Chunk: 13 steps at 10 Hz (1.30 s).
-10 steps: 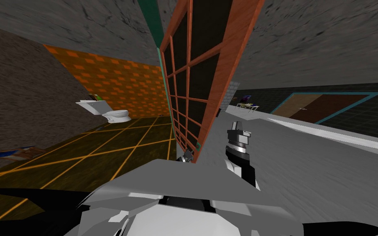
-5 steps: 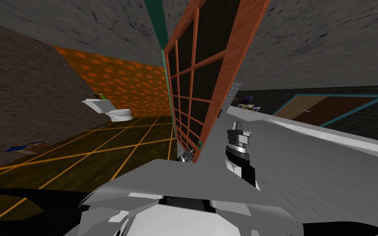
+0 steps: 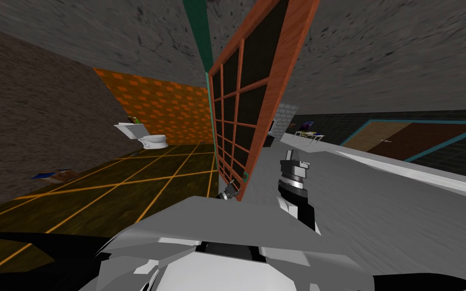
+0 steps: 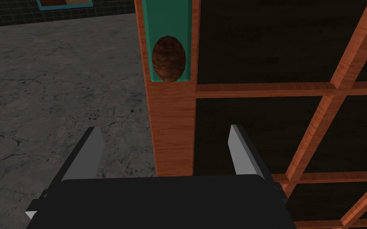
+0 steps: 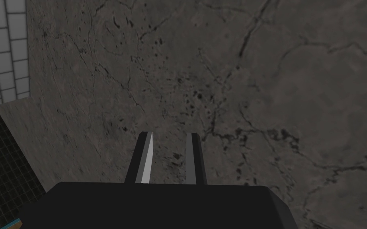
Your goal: Push the door open
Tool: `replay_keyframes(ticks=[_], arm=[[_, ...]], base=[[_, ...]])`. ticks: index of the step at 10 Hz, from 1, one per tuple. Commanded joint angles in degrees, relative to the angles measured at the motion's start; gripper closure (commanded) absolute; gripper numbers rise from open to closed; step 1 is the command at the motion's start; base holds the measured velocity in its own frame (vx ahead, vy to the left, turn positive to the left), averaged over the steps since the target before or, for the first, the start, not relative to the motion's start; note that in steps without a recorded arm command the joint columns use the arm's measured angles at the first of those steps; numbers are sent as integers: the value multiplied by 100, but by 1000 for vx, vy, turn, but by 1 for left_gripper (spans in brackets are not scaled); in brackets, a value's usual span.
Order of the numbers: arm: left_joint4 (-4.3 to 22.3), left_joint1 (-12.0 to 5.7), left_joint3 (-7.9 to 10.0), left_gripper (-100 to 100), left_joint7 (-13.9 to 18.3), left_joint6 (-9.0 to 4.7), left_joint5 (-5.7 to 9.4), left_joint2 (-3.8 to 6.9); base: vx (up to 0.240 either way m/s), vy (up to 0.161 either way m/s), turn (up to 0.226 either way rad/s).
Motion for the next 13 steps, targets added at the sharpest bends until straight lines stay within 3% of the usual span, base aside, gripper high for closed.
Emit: replay_keyframes(ticks=[1, 6, 7, 12, 13], arm=[[12, -21, 18, -100, -12, 15, 4, -2], [60, -53, 53, -100, -45, 26, 12, -85], [60, -53, 53, 100, -45, 26, 12, -85], [60, -53, 53, 100, -45, 26, 12, -85], [28, -18, 111, -100, -63, 27, 50, -27]], base=[[152, -161, -19], [142, -144, -15], [0, 0, 0], [-14, 14, -1], [-119, 45, 132]])
